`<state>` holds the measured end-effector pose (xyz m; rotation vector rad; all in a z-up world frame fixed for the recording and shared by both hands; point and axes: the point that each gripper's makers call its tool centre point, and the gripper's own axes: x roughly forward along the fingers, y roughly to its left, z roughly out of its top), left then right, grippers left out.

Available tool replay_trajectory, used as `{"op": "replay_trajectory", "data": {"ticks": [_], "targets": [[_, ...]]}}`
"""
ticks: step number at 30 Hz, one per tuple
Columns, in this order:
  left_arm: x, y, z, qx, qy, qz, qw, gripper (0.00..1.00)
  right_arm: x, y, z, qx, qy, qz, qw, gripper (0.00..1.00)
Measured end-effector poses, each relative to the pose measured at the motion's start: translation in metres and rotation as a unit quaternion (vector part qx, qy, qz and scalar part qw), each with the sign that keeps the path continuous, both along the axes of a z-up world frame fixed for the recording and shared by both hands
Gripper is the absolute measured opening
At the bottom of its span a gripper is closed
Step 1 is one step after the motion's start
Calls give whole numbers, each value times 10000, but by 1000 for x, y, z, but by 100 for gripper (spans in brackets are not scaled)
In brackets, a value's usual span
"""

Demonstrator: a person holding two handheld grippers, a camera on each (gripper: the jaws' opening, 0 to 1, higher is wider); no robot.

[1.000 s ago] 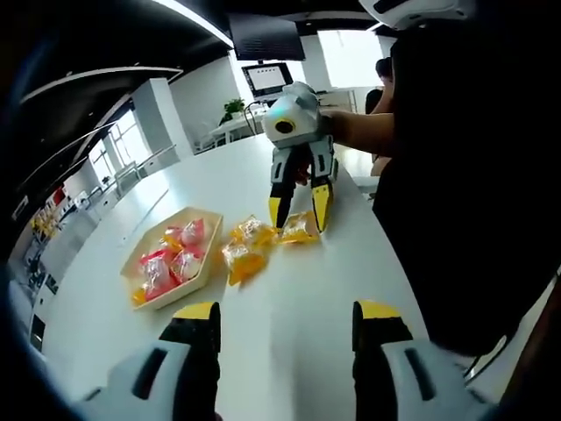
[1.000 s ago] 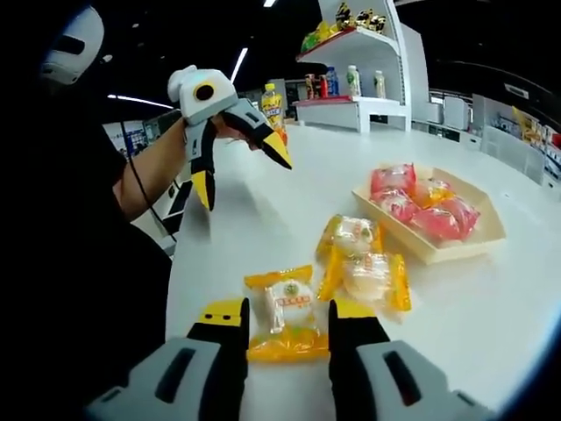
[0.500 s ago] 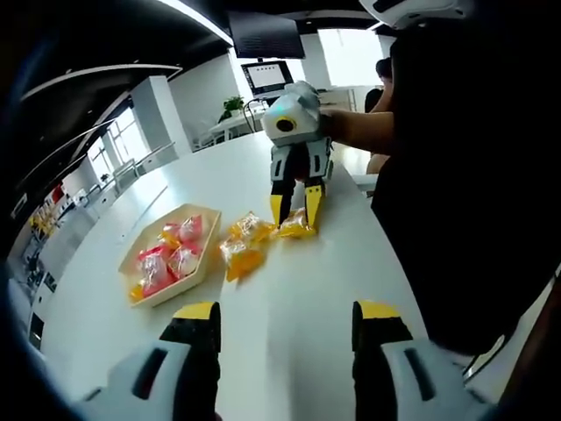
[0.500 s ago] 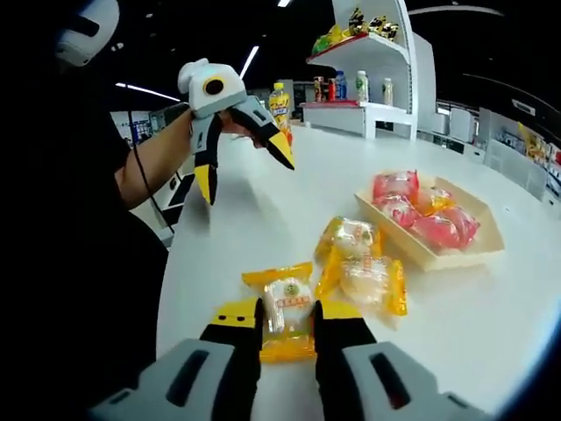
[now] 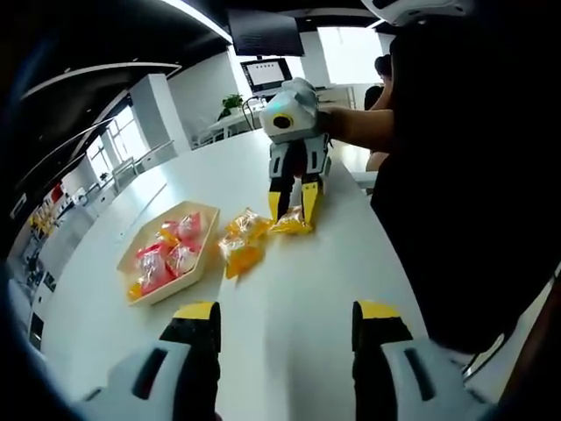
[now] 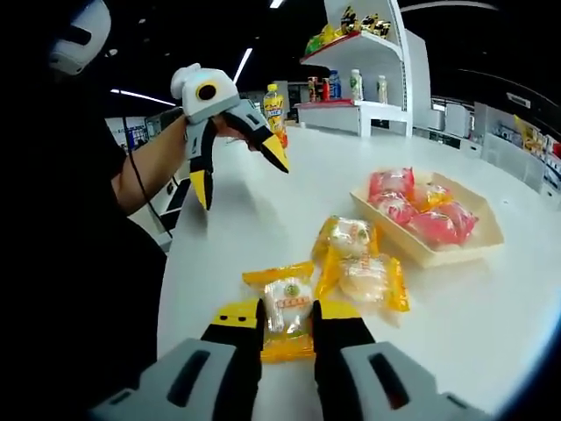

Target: Pick up the marshmallows scattered on the table and place them into the bowl on the table

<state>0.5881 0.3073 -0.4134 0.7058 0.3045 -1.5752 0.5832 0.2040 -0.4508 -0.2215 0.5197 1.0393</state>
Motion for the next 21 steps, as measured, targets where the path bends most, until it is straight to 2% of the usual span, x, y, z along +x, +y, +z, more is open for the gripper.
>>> {"op": "replay_trajectory", "data": {"ticks": [12, 21], "targets": [[1, 2, -2, 29, 25, 18, 10000, 59, 2, -1, 7, 239, 97, -109, 9996, 22], [2, 3, -6, 61, 33, 5, 10000, 59, -1, -3, 14, 274, 53, -12, 9996, 22]]}}
